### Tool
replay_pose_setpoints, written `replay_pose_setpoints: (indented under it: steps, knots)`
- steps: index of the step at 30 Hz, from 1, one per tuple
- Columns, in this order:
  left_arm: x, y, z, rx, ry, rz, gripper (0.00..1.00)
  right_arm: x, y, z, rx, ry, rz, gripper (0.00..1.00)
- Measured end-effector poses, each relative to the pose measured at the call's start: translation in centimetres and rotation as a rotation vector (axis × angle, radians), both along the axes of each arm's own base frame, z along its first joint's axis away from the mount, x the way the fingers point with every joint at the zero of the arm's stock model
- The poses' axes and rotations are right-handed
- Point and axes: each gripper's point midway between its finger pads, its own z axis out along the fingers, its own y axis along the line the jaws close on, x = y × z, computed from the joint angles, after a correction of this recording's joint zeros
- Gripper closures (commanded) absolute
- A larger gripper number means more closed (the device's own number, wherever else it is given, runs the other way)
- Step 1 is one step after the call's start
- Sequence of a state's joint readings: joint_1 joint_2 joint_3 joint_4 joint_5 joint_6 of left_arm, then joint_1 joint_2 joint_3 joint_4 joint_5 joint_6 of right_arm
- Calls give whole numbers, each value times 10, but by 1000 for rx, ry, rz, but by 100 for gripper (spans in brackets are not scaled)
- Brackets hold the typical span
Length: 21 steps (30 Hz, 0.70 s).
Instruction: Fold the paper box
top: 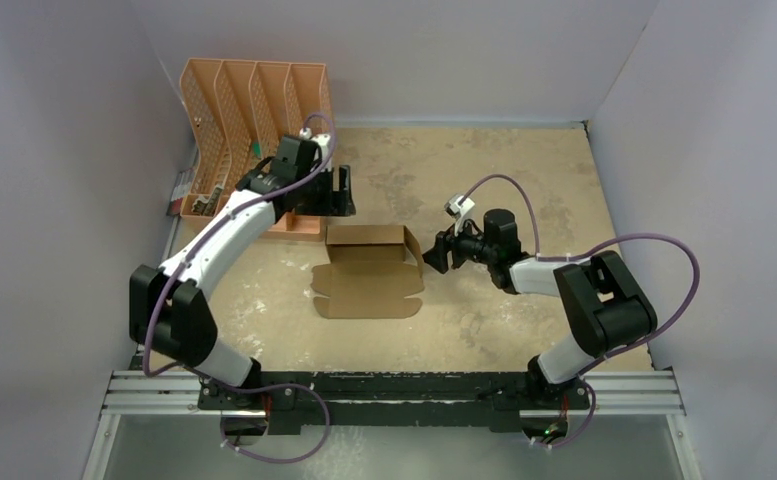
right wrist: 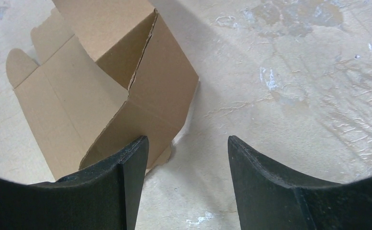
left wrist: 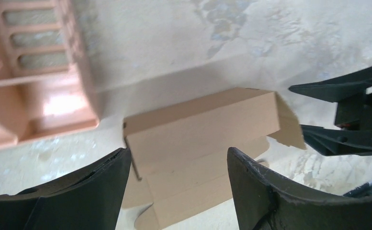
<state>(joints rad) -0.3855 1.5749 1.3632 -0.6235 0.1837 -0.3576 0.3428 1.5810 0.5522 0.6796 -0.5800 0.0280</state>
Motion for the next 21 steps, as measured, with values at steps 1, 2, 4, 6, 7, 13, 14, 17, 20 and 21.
replay_pose_setpoints:
  steps: [1, 2, 4, 6, 7, 13, 14, 17, 20, 21]
  knots:
    - [-4, 8, 0, 10, -5, 30, 26, -1, 1, -1, 2, -1, 4, 35]
    - [-9, 14, -2, 16, -2, 55, 26, -3, 2, -1, 5, -4, 10, 35]
    - [-15, 21, -11, 24, 17, 94, 26, -4, 3, 1, 12, -12, 18, 35]
    - [-18, 23, -24, 29, 44, 117, 26, -3, 4, 3, 17, -26, 22, 35]
    - [-20, 24, -33, 29, 63, 126, 26, -3, 5, 4, 21, -35, 26, 35]
    - [-27, 22, -62, 16, 132, 155, 27, -8, 15, 8, 40, -76, 60, 35]
    - [-26, 21, -63, 11, 137, 156, 27, -8, 18, 9, 45, -85, 70, 35]
    - [-25, 16, -65, -12, 143, 153, 28, -10, 26, 7, 52, -98, 96, 35]
    - [-26, 11, -66, -38, 153, 142, 28, -13, 32, 2, 53, -103, 112, 35]
    - [-27, 10, -65, -46, 156, 140, 28, -14, 34, 1, 52, -106, 117, 35]
